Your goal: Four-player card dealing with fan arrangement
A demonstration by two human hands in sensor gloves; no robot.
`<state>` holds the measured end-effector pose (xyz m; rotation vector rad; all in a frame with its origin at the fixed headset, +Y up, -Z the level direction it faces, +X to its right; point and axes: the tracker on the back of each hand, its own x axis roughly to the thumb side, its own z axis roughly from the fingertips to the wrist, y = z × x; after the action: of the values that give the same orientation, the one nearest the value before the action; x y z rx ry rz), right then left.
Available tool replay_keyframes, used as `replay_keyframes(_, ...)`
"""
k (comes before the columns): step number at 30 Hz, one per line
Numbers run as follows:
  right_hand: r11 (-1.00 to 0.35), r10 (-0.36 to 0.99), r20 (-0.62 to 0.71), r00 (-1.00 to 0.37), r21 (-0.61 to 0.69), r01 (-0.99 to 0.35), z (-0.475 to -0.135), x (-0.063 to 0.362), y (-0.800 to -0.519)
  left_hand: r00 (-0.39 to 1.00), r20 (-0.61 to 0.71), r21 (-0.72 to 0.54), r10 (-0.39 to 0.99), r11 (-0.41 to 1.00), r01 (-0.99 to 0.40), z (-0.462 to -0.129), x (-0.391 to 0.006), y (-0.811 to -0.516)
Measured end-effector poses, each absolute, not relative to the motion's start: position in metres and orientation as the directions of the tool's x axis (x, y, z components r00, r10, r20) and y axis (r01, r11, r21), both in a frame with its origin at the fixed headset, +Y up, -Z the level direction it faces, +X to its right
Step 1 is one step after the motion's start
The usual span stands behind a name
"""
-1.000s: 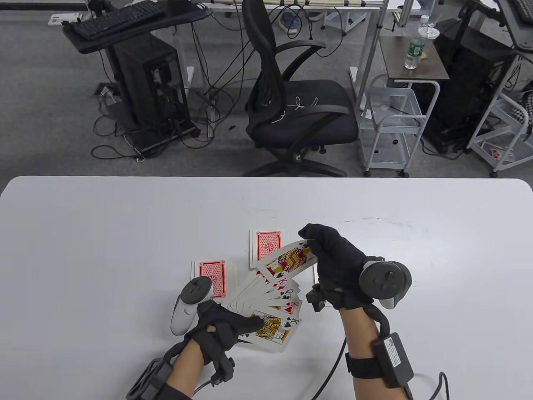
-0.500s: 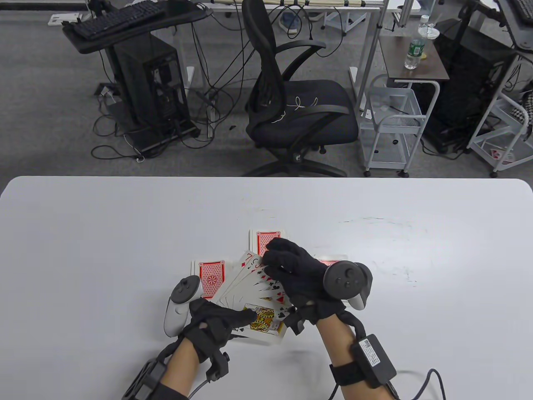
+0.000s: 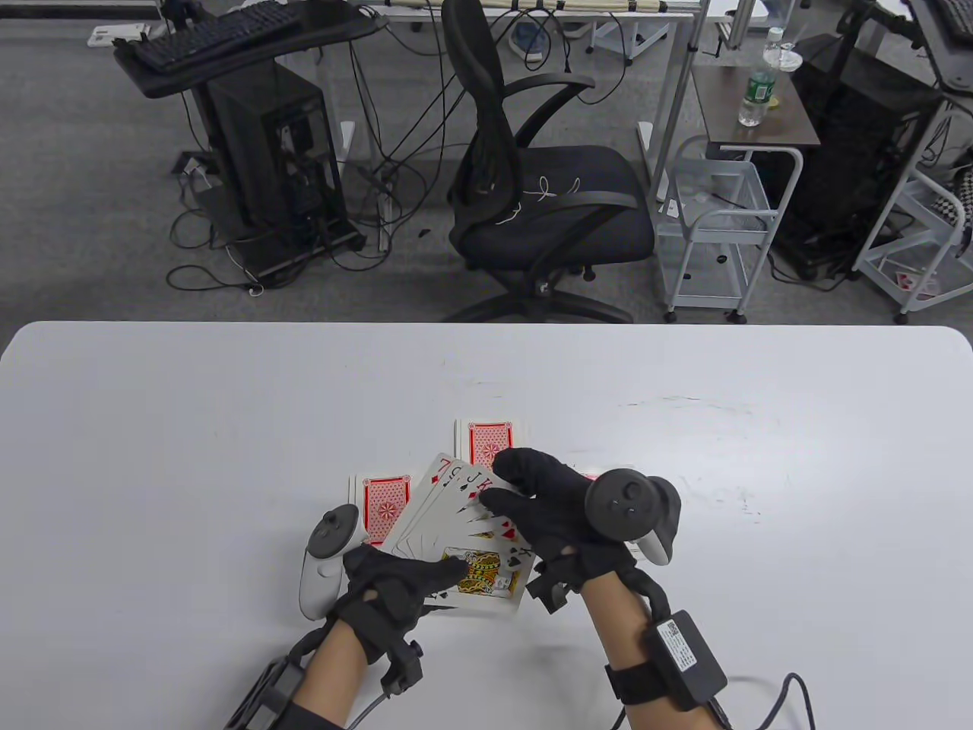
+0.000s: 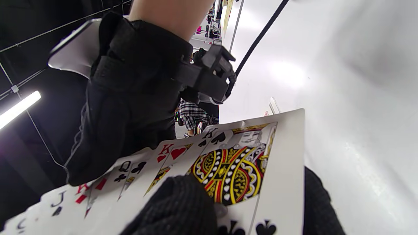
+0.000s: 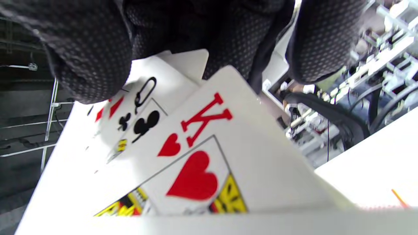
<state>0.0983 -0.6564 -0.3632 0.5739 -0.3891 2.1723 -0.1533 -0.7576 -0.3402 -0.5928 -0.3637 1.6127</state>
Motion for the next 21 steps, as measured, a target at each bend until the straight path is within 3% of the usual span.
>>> replay_keyframes(7,-0.676,0.573,0.551,-0.607,-0.101,-0.730,-0.360,0.090,-0.653,-0.039,-0.170,-0.547,0.985,-0.127,-0.827,-0.340,-0.154,-0.759)
replay_keyframes(15,-0.621,0.628,0.557,-0.544,-0.062,-0.781,-0.363,0.098,-0.651,-0.045,-0.176,-0.551,0.983,-0.136,-0.824,-0.341,-0.156,-0.759)
replay_keyframes(21,-0.570,0.652,0.531,-0.541,-0.126,-0.812,-0.365,0.113,-0.645,-0.055,-0.173,-0.545,0.983,-0.142,-0.826,-0.342,-0.159,-0.759)
